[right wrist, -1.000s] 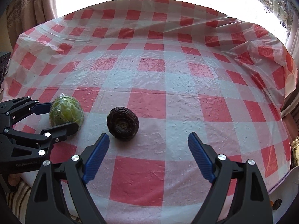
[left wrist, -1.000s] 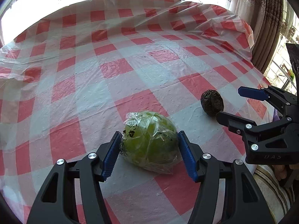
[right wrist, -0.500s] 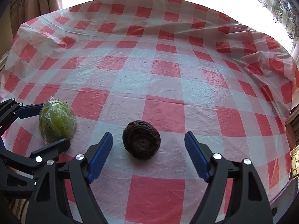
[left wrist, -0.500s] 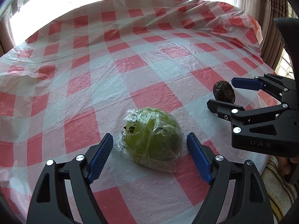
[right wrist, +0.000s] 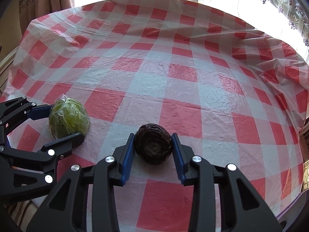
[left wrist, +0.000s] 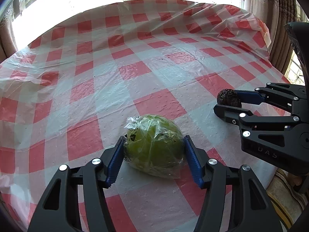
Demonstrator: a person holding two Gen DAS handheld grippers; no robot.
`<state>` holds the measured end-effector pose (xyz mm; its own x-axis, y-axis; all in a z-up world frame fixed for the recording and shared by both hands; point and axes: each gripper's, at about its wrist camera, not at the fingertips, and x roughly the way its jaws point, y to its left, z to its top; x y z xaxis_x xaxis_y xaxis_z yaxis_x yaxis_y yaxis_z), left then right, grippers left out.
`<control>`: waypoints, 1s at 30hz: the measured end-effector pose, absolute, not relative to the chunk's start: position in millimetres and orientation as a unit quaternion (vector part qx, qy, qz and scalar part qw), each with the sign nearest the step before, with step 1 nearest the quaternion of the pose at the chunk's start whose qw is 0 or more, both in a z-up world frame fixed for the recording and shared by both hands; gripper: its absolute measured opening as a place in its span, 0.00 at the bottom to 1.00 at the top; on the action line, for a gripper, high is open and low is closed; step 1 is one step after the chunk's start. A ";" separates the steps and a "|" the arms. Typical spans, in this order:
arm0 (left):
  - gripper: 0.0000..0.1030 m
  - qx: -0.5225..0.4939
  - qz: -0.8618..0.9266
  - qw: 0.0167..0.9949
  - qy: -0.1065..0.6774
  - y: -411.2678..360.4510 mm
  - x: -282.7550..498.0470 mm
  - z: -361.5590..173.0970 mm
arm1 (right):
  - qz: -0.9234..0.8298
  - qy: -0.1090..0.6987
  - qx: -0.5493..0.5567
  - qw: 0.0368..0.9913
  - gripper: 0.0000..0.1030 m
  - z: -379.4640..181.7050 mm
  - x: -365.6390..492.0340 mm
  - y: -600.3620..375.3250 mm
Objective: Organize fruits
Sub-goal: 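Carry the wrapped green fruit and the date over the white box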
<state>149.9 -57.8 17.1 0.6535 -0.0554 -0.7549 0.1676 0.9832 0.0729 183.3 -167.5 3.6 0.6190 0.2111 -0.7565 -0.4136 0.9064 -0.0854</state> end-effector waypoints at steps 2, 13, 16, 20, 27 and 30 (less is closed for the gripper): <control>0.56 0.069 -0.057 0.908 0.410 -57.9 148.9 17.3 | 0.174 0.398 -0.126 0.892 0.36 3.4 181.2 -168.8; 0.56 0.066 -0.042 0.911 0.405 -57.2 145.9 20.3 | 0.167 0.397 -0.112 0.895 0.36 3.7 176.6 -180.6; 0.56 0.068 -0.040 0.912 0.403 -57.9 144.4 20.9 | 0.165 0.397 -0.112 0.896 0.36 3.8 175.0 -181.3; 0.56 0.065 -0.039 0.912 0.402 -56.6 143.0 22.5 | 0.164 0.396 -0.112 0.896 0.36 4.2 173.6 -181.8; 0.56 0.057 -0.034 0.914 0.401 -51.2 132.7 26.4 | 0.161 0.396 -0.110 0.897 0.36 6.0 166.4 -186.6; 0.56 0.057 -0.030 0.915 0.398 -49.8 129.1 29.6 | 0.160 0.395 -0.109 0.898 0.36 7.2 163.9 -188.5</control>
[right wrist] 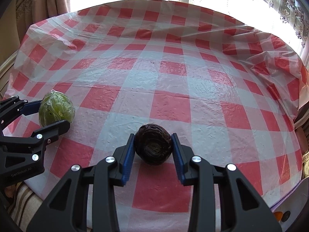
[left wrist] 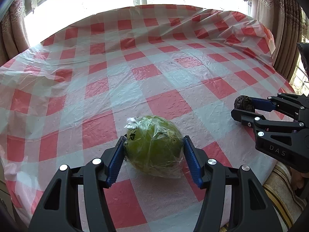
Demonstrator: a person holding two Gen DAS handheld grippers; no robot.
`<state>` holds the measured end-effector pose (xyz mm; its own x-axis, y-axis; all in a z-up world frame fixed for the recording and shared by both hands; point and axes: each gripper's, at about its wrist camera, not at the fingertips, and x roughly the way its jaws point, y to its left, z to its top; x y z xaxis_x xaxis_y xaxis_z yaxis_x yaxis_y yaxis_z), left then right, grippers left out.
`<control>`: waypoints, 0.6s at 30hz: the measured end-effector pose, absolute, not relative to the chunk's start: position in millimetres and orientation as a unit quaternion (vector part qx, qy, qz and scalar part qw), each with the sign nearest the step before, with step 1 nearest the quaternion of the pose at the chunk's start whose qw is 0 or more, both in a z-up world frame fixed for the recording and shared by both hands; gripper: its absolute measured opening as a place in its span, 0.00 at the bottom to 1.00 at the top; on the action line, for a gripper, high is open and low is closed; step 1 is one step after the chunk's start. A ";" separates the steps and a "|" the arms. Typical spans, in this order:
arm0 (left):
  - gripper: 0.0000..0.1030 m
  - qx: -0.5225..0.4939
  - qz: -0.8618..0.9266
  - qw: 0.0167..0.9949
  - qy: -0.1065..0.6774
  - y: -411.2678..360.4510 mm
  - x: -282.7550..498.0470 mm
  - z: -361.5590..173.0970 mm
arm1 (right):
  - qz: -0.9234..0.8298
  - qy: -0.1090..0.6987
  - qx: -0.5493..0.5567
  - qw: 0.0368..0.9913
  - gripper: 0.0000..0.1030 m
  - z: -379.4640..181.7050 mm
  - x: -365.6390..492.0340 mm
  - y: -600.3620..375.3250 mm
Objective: Organize fruits
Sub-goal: 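Carry the wrapped green fruit and the date over the white box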
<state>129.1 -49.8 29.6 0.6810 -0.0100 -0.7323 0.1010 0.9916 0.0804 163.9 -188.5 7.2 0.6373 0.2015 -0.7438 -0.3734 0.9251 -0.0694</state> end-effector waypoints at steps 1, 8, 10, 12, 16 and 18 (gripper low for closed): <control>0.56 0.056 -0.029 0.916 0.397 -48.7 127.8 30.9 | 0.160 0.395 -0.109 0.898 0.36 7.7 163.1 -189.4; 0.56 0.053 -0.022 0.918 0.393 -46.4 115.0 36.8 | 0.156 0.394 -0.105 0.900 0.36 12.2 154.5 -194.5; 0.56 0.053 -0.022 0.919 0.391 -46.8 111.9 39.2 | 0.154 0.392 -0.103 0.901 0.36 14.1 152.5 -196.1; 0.56 0.053 -0.021 0.919 0.390 -47.5 108.9 40.7 | 0.152 0.392 -0.101 0.902 0.36 15.4 149.8 -198.0; 0.56 0.053 -0.022 0.919 0.390 -48.8 104.0 41.7 | 0.152 0.391 -0.099 0.903 0.36 18.1 143.7 -201.1; 0.56 0.052 -0.022 0.919 0.389 -49.0 101.5 42.8 | 0.152 0.390 -0.098 0.903 0.36 19.5 140.2 -202.9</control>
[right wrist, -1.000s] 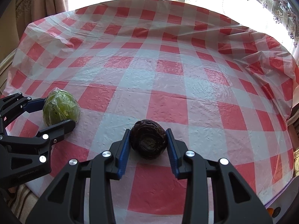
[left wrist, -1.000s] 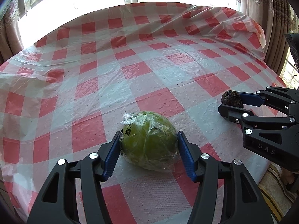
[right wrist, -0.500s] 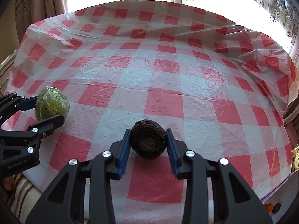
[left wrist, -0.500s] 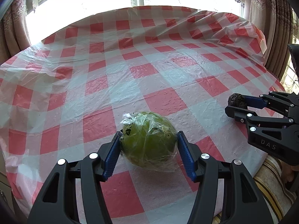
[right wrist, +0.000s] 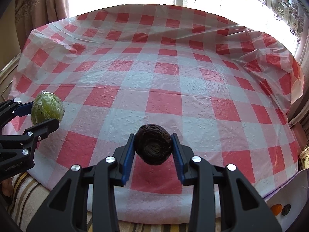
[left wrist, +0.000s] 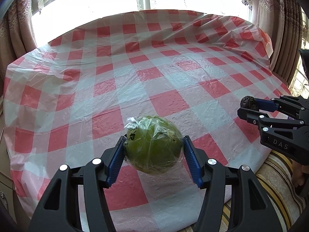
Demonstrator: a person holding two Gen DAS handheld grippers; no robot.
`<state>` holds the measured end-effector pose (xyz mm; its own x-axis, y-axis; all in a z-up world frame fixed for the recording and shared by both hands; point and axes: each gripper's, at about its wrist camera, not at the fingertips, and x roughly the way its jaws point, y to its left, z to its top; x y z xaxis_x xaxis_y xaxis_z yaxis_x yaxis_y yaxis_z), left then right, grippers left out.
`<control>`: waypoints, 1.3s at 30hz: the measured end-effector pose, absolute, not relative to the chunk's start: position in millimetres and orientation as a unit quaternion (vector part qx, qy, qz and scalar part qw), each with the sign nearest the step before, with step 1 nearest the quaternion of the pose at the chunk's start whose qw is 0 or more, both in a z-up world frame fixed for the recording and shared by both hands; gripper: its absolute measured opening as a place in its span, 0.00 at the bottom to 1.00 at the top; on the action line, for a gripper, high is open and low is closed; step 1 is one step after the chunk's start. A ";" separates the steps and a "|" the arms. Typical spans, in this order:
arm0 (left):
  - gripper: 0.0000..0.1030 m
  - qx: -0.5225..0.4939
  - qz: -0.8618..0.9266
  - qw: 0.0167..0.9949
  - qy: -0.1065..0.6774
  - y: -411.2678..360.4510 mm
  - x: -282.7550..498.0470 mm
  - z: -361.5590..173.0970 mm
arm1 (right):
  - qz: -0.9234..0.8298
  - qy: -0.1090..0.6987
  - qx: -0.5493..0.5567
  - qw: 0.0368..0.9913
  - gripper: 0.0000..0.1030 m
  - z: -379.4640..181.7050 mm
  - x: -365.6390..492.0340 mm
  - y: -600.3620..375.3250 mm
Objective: Organize fruits
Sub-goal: 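Carry the wrapped green fruit and the date over the white box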
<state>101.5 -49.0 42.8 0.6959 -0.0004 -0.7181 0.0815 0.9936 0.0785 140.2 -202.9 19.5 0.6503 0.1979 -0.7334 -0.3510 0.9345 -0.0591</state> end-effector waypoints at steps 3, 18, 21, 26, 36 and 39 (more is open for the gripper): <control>0.55 0.053 -0.023 0.920 0.388 -50.3 98.7 44.2 | 0.152 0.389 -0.097 0.904 0.36 21.1 135.4 -206.2; 0.55 0.064 -0.033 0.920 0.386 -62.1 87.6 52.9 | 0.145 0.384 -0.085 0.908 0.36 32.0 113.8 -228.3; 0.55 0.067 -0.037 0.919 0.386 -66.0 85.5 54.7 | 0.143 0.384 -0.085 0.908 0.36 33.8 109.8 -231.8; 0.55 0.075 -0.043 0.919 0.384 -73.7 81.5 57.7 | 0.140 0.383 -0.084 0.909 0.36 36.0 103.8 -238.7; 0.55 0.091 -0.061 0.918 0.382 -92.8 79.2 61.2 | 0.126 0.384 -0.084 0.911 0.36 38.0 95.7 -251.5; 0.55 0.096 -0.066 0.917 0.382 -98.6 79.1 61.6 | 0.122 0.383 -0.083 0.912 0.36 39.2 93.5 -254.9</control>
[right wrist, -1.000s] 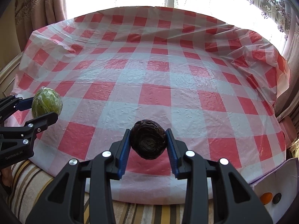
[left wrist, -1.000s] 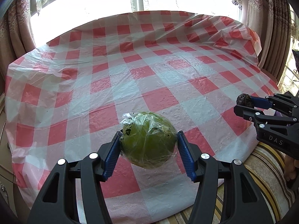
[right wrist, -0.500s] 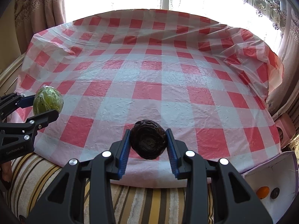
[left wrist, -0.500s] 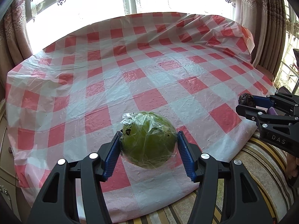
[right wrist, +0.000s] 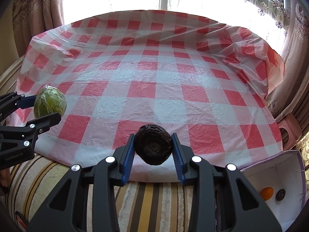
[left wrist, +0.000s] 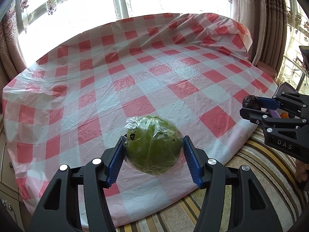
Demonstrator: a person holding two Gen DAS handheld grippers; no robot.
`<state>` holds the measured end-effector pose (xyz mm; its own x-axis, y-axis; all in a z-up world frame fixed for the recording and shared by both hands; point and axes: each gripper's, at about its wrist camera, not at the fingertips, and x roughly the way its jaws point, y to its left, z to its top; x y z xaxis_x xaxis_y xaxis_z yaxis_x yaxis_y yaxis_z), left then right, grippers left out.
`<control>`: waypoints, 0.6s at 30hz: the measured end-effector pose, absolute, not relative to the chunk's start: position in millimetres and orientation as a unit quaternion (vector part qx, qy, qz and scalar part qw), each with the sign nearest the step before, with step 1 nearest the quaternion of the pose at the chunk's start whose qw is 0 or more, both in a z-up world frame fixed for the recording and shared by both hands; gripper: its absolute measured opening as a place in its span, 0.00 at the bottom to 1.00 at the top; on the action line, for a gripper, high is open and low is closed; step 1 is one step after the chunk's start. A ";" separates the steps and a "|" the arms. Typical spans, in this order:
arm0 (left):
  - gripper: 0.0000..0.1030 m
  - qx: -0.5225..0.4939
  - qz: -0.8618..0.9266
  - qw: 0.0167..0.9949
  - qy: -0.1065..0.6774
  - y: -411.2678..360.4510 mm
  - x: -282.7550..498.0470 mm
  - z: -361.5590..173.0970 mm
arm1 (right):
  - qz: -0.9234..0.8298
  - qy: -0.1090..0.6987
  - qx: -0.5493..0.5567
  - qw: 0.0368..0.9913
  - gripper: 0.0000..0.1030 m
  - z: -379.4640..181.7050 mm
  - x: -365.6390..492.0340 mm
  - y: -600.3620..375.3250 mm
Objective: Organize fruits
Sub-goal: 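Carry the wrapped green fruit and the date over the white box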
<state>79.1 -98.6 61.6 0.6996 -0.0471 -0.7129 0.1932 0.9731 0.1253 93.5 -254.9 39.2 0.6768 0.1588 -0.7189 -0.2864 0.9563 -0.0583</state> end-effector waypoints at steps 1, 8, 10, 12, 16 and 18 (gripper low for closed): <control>0.55 0.098 -0.067 0.917 0.382 -100.8 79.1 61.7 | 0.120 0.383 -0.083 0.912 0.36 39.7 93.0 -256.0; 0.55 0.118 -0.084 0.915 0.377 -118.9 80.5 68.0 | 0.107 0.379 -0.082 0.915 0.36 43.1 88.7 -267.9; 0.55 0.124 -0.089 0.915 0.374 -124.7 82.1 71.0 | 0.102 0.379 -0.080 0.916 0.36 44.0 87.7 -272.2; 0.55 0.128 -0.096 0.914 0.373 -130.2 84.1 74.3 | 0.097 0.378 -0.078 0.917 0.36 44.6 86.7 -277.4; 0.55 0.142 -0.110 0.912 0.368 -143.2 87.9 81.5 | 0.086 0.377 -0.074 0.919 0.36 45.1 84.9 -288.6; 0.55 0.149 -0.119 0.911 0.366 -150.7 90.1 84.9 | 0.080 0.377 -0.072 0.920 0.36 45.6 84.1 -294.9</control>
